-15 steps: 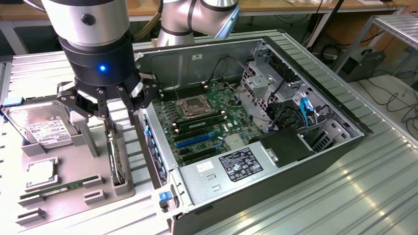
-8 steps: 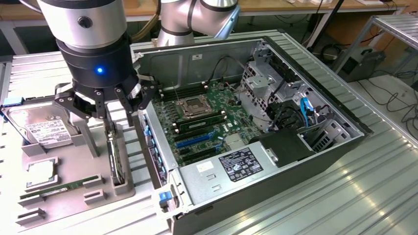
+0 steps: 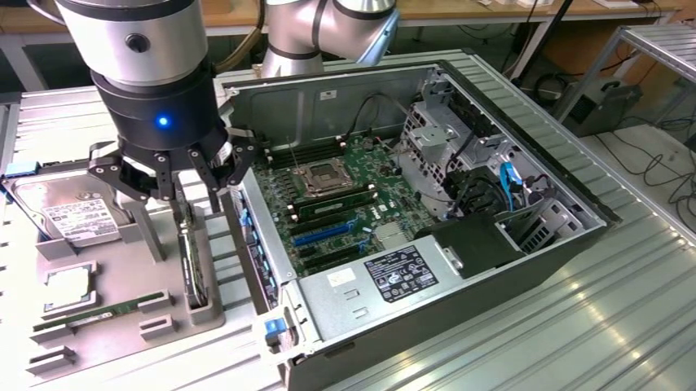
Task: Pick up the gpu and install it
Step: 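Pick up the gpu and move the gpu toward the slot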
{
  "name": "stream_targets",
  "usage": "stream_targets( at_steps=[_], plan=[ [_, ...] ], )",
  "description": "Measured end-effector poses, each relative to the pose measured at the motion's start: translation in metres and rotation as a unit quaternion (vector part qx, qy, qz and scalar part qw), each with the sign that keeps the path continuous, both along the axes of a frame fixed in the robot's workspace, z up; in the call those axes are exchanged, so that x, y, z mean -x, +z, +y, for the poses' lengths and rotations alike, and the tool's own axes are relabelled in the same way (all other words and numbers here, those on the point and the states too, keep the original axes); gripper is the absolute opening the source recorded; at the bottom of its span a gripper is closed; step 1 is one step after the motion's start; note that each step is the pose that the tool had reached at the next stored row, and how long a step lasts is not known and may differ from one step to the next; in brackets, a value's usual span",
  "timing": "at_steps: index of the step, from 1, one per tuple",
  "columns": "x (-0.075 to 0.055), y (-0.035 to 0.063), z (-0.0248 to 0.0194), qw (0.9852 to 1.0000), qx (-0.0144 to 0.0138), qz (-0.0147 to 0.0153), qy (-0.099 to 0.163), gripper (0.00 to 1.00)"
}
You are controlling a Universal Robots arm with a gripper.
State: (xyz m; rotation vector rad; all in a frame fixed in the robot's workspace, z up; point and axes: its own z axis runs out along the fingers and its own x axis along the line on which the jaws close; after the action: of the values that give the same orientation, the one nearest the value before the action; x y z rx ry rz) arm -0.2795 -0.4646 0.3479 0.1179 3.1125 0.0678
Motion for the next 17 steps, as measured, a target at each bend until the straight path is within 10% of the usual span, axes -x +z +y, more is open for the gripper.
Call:
stream_targets(
  at_steps=[17],
  plan=[
    [0.0030,-0.0060,0.0000,1.0000,0.0000,0.0000,0.000,0.42]
  ],
)
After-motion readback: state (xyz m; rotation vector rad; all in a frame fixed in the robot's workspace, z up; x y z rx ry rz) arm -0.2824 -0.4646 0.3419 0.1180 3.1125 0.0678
